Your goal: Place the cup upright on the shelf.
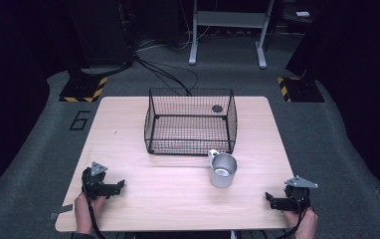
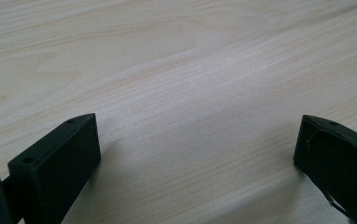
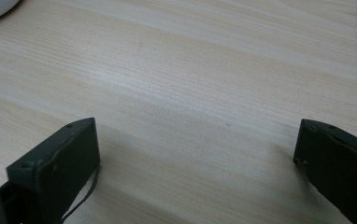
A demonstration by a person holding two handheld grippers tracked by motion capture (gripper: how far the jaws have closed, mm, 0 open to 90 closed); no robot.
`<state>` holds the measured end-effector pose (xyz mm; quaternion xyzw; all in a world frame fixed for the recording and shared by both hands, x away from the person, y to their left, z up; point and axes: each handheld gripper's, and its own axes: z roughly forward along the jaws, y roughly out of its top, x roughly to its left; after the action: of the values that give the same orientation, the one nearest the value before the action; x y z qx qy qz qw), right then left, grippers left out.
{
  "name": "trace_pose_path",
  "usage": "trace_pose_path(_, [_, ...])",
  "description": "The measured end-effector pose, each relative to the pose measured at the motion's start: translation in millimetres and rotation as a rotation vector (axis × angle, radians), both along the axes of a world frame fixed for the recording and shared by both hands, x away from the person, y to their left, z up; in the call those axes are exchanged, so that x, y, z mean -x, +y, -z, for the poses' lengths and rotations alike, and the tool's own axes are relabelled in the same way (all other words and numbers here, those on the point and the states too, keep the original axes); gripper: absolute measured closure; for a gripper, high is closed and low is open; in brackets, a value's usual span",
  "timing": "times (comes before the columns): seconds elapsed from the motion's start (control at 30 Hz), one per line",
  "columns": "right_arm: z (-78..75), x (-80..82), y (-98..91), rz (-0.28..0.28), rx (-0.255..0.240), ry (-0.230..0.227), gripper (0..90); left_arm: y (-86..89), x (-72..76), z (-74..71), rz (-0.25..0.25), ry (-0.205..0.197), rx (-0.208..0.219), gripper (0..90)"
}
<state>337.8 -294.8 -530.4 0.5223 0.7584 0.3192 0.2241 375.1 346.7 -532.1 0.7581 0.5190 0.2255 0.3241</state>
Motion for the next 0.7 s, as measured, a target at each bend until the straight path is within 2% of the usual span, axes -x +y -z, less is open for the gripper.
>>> trace_pose_path(0.33, [-0.5, -0.8, 0.1, 0.015, 0.001, 0.008, 0.0, -0.1, 0.1, 0.0, -0.002, 0.0, 0.0, 0.6])
trace_pose_path(0.43, [-1.5, -0.9, -1.7, 0.024, -0.012, 0.01, 0.0, -0.2, 0.2, 0.0, -0.003, 0.0, 0.0, 0.6])
trace_pose_path(0.57, [-3.4, 0.4, -1.2, 0.042, -0.053, 0.008, 0.0, -0.2, 0.2, 0.0, -0.003, 0.0, 0.0, 0.6])
trace_pose_path(0.7, [-9.1, 2.2, 4.0, 0.038, -0.055, -0.004, 0.0, -0.2, 0.2, 0.0, -0.003, 0.0, 0.0, 0.6])
